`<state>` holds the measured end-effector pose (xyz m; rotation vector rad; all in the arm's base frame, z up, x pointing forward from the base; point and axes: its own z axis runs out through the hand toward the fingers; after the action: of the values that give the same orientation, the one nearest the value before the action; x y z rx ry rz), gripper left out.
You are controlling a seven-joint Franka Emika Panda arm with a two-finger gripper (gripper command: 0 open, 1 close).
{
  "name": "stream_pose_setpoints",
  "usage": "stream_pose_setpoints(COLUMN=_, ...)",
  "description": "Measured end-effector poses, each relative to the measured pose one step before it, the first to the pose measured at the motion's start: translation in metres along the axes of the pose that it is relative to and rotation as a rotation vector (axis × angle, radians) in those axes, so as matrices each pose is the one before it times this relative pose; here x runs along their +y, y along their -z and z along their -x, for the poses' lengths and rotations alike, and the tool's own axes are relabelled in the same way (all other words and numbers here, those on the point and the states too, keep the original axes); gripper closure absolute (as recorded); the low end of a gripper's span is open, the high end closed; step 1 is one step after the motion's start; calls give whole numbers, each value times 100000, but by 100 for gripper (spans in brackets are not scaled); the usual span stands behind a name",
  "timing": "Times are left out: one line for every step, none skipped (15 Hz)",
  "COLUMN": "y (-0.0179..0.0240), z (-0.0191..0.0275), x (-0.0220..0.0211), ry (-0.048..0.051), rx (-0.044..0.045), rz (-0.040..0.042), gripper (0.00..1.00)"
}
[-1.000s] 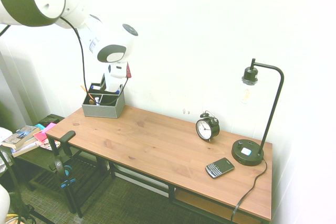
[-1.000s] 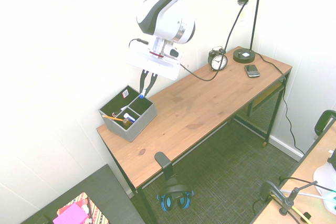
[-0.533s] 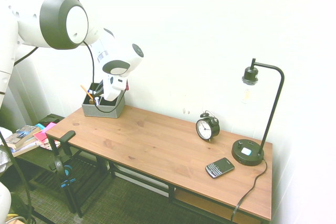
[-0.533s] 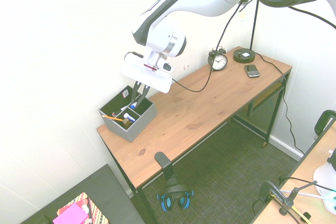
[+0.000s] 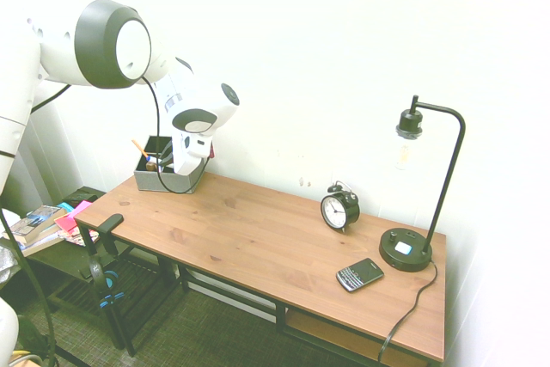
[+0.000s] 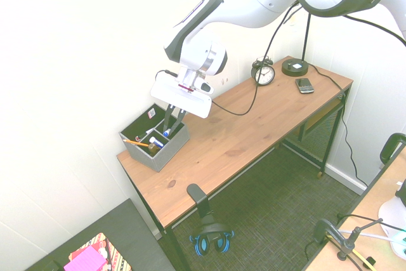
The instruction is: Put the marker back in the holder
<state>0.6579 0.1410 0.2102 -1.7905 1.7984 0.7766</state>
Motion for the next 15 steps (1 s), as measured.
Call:
stream_pose_setpoints(y=109, z=-99, x=-45, ry=207, rx=25, rz=-238, gripper=0)
stream_pose_setpoints(y=133, z=20, x=-68, ry=468, rx=-187, rz=-321, gripper=0)
stream_pose_setpoints(y=265, z=198, x=-85, ry=585, rx=-357, rz=-492, gripper=0)
stream_pose_setpoints(y=498, z=500, x=-89, ry=1051, rx=-271, rz=-572, gripper=0)
stream_pose_setpoints(y=833, z=835, x=61, ry=3716, rx=1811, rz=1100, gripper=0)
stream_pose_setpoints(y=1328, z=1127, x=297, ry=4625, rx=3840, rz=1844, gripper=0)
stream_pose_setpoints(y=1609, z=1261, x=693, ry=4533, rx=3890, rz=1155, gripper=0)
stream_pose_setpoints(y=1664, z=1062, x=1224, ry=4794, rx=4100, rz=1178, gripper=0)
stream_pose_setpoints(y=1560, z=616, x=1422, ry=4622, rx=3850, rz=1237, gripper=0)
stream_pose_setpoints(y=1493, z=363, x=1554, ry=4745, rx=3744, rz=1548, gripper=0)
stream_pose_setpoints(y=1455, z=64, x=1825, ry=5175, rx=4074, rz=1648, gripper=0)
stream_pose_setpoints(y=818, z=-372, x=1972, ry=4944, rx=3544, rz=2167, gripper=0)
stream_pose_setpoints(y=326, z=-730, x=2188, ry=4962, rx=3186, rz=2610, gripper=0)
stream_pose_setpoints(y=-19, z=-837, x=2310, ry=4995, rx=3133, rz=2824, gripper=0)
stream_pose_setpoints(y=-205, z=-661, x=2108, ry=4707, rx=3015, rz=2483, gripper=0)
